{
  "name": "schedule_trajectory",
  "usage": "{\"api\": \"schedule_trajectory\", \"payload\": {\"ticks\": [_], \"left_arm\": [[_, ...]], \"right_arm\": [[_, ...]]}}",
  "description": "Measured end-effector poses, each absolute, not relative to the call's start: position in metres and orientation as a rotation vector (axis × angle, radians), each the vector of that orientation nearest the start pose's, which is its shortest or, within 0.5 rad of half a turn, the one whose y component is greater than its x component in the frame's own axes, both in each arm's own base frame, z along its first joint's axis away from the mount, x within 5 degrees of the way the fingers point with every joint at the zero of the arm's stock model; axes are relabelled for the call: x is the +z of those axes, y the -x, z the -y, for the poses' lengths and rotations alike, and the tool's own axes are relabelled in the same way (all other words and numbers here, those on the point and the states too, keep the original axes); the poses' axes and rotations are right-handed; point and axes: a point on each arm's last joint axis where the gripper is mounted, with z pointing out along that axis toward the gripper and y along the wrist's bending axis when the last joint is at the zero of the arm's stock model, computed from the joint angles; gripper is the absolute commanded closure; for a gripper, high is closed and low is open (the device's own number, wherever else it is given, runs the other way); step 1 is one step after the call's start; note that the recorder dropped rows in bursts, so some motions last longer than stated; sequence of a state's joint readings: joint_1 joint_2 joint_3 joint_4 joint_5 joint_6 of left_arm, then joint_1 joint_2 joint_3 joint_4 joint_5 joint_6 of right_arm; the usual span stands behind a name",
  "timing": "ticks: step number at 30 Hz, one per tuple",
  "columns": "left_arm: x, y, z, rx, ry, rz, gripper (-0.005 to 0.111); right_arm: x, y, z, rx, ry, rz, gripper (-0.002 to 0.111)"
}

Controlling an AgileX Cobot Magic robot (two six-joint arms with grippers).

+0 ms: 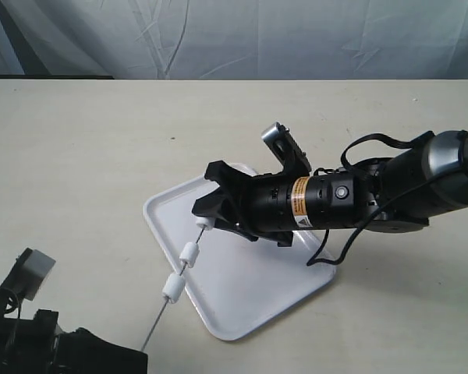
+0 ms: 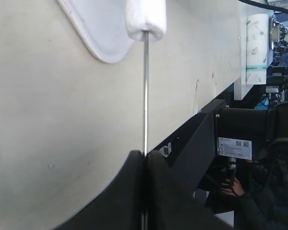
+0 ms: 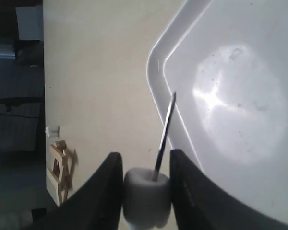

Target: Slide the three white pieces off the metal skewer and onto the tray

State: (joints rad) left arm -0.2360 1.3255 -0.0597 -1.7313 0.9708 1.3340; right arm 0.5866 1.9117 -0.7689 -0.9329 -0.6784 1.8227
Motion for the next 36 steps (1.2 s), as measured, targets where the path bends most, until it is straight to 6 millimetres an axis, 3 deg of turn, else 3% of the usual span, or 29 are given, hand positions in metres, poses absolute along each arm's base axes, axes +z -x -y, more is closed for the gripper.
{"api": "schedule_trajectory", "payload": {"ticks": [3, 7, 17, 24, 29, 36], "left_arm": [[0.141, -0.096, 0.1, -1.516, -0.053, -2.542, 0.107], [0.143, -0.095, 0.101, -1.542, -0.049, -2.536, 0.107], [0.142, -0.092, 0.1, -1.573, -0.014, -2.529, 0.107], [0.144, -0.079, 0.101, -1.701, -0.005, -2.51, 0.107], [0.144, -0.075, 0.102, -1.736, -0.006, -2.541, 0.107], [0.138, -0.079, 0.099, -1.624, 0.029, -2.576, 0.107]], "right_arm": [[0.123, -0.256, -0.225, 1.383, -0.203, -2.491, 0.078], [0.123, -0.256, -0.225, 1.381, -0.207, -2.492, 0.092], [0.126, -0.261, -0.227, 1.338, -0.185, -2.485, 0.091], [0.136, -0.291, -0.228, 1.05, -0.193, -2.477, 0.091], [0.129, -0.294, -0.218, 0.839, -0.147, -2.523, 0.091], [0.132, -0.29, -0.225, 0.927, -0.02, -2.509, 0.091]]}}
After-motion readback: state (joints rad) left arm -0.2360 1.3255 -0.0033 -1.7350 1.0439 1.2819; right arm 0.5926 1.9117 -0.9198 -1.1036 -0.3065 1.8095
